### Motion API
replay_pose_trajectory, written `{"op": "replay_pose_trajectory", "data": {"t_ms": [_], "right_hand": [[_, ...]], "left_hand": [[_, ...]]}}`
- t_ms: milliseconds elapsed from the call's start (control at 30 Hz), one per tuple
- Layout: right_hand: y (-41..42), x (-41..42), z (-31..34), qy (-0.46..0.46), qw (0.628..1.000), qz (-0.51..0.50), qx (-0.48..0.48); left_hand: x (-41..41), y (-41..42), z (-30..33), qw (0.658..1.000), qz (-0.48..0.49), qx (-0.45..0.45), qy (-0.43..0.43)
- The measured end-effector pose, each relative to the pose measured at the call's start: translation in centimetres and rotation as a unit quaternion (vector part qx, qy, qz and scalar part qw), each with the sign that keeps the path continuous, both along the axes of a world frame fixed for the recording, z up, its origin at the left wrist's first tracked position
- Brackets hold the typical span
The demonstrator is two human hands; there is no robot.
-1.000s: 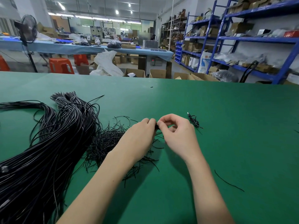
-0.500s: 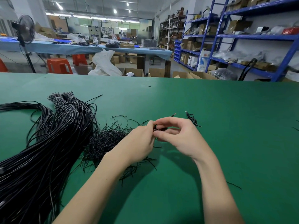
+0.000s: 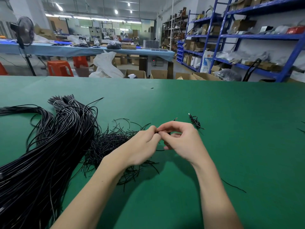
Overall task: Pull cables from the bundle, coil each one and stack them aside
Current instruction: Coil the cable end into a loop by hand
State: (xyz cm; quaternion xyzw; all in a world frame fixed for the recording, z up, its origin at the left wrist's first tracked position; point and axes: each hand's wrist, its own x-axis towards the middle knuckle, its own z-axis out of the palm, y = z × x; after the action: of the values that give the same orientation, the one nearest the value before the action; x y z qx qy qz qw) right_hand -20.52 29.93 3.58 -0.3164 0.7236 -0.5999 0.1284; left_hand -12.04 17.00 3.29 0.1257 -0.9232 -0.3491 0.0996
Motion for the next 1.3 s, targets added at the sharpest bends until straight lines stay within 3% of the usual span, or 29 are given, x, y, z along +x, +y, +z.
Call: {"op": "replay_pose_trajectory", "data": {"t_ms": [167,367,700,833,967,1033,1167,1300], "right_hand": [[-0.1,-0.2,-0.2,-0.024,0.999,-0.024,-0.014],[-0.3,-0.3,-0.1,-0.108,0.991,-0.052,-0.065],[0.0,-0.3,1.3,-0.157,0.980,-0.112,-0.042],[0.1,0.0,1.6,-0.251,0.966,-0.037,0.053],[0.1,0.2,1.2,-0.382,0.923,0.043,-0.013],[0.0,0.0,1.5,-0.375,0.925,0.050,-0.028],[-0.2,0.3,2.1,-0.249,0.967,0.032,0.052],[-0.4,0.8,2.0,-0.239,0.970,0.042,0.028]], "left_hand": [[-0.3,0.1,-0.1,0.999,0.009,0.001,0.042],[-0.4,-0.1,-0.1,0.996,-0.032,-0.069,0.043],[-1.1,0.2,-1.1,0.986,0.000,-0.133,0.097],[-1.2,0.3,-1.7,0.980,0.020,-0.165,0.114],[-1.0,0.4,-1.6,0.966,0.034,-0.202,0.161],[-0.8,0.5,-1.4,0.963,0.038,-0.211,0.167],[-0.6,1.0,-1.2,0.955,0.026,-0.232,0.182],[-0.6,0.9,-1.1,0.954,0.027,-0.229,0.190]]}}
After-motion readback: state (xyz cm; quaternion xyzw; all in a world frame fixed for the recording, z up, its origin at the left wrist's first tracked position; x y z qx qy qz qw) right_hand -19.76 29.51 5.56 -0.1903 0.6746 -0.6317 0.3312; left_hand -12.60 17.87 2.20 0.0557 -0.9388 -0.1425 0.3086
